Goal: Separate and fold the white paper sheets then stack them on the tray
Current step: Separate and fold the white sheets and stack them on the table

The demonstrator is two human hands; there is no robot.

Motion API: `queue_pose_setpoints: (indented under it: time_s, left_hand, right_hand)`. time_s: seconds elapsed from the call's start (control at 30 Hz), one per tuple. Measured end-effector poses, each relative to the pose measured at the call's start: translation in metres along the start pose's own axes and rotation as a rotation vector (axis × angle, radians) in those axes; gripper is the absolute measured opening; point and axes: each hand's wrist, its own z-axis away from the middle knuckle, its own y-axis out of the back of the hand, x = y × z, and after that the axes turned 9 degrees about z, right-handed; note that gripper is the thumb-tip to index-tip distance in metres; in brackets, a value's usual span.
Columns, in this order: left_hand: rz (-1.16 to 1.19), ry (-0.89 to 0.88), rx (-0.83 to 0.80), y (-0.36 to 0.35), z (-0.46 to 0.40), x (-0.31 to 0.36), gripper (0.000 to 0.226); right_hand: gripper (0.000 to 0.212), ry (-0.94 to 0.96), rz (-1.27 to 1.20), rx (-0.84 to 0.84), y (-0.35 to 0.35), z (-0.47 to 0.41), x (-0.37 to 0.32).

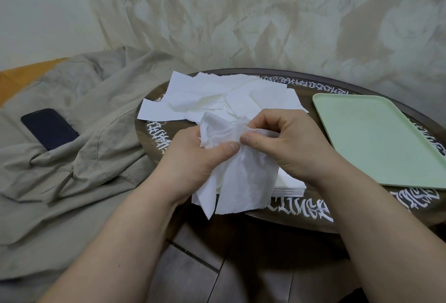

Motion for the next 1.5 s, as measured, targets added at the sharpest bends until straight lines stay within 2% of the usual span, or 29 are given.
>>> queue_pose_setpoints:
  time_s: [0.13, 0.67, 0.83, 1.1, 1.33, 1.5]
  left_hand:
    - [0.009, -0.013, 0.032, -0.0029, 0.0014, 0.0018, 0.017]
    - [-0.004, -0.043, 0.070, -0.0060, 0.0014, 0.0024, 0.018]
    - [-0.106, -0.112, 0.064, -0.0046, 0.0017, 0.0044, 0.017]
    - [-0.151, -0.129, 0.102, -0.0018, 0.0004, 0.0037, 0.017]
    - [-0.046, -0.105, 0.145, -0.0022, 0.0000, 0.0042, 0.011]
    - [0.087, -0.110, 0.272, 0.0009, -0.0033, 0.0049, 0.010]
  right_hand:
    - [0.007, 0.000, 0.010, 0.011, -0.0003, -0.0002, 0.0003]
    - [0.008, 0.037, 0.032, 0.032, 0.0024, -0.0008, -0.0003]
    - [0.018, 0.125, 0.221, 0.084, 0.0023, -0.0020, -0.0015]
    - [0.012, 0.224, 0.313, 0.121, 0.0014, -0.0020, 0.0006]
    - [0.008, 0.136, 0.208, -0.004, 0.0029, -0.0003, -0.0016]
    - [0.011, 0.056, 0.124, -0.034, 0.0078, 0.0020, 0.0001]
